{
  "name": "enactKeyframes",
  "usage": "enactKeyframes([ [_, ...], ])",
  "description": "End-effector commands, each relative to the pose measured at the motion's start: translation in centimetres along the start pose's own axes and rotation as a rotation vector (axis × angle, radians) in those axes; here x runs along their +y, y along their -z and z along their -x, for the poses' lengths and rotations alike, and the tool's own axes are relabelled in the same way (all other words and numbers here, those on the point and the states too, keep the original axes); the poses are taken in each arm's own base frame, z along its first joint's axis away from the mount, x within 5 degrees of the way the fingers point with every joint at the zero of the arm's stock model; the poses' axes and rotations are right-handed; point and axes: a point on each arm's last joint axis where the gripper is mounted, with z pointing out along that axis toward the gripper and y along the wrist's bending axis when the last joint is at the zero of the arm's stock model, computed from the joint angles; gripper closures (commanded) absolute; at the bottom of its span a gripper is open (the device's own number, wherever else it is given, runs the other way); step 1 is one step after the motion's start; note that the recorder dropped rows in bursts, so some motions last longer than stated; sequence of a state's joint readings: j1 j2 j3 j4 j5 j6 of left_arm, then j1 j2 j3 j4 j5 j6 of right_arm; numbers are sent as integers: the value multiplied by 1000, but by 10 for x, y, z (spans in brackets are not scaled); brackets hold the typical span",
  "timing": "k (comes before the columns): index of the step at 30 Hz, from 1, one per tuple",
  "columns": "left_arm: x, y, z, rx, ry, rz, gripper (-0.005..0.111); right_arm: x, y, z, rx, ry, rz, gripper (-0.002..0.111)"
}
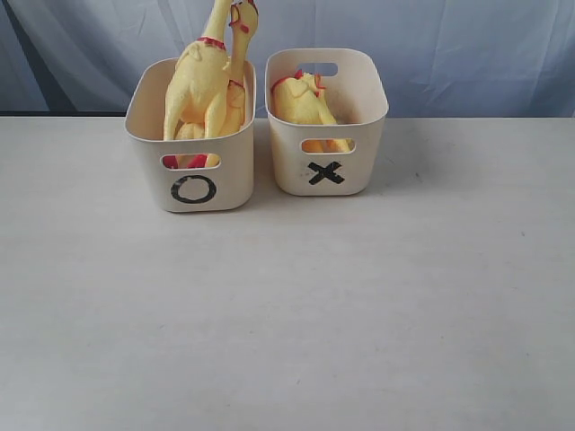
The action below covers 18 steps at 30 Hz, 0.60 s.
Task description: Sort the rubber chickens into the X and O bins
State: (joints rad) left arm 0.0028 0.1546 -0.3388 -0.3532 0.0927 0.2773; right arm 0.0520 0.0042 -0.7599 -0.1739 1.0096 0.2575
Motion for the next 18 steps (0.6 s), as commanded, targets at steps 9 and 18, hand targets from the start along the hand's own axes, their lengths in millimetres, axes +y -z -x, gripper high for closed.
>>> enactKeyframes([
  [9, 0, 0, -1, -1, 16, 0, 107, 26, 21, 49, -541, -293, 393, 108],
  [18, -1, 27, 7, -129, -82, 4, 107, 20, 30, 66, -918, -7, 249, 108],
])
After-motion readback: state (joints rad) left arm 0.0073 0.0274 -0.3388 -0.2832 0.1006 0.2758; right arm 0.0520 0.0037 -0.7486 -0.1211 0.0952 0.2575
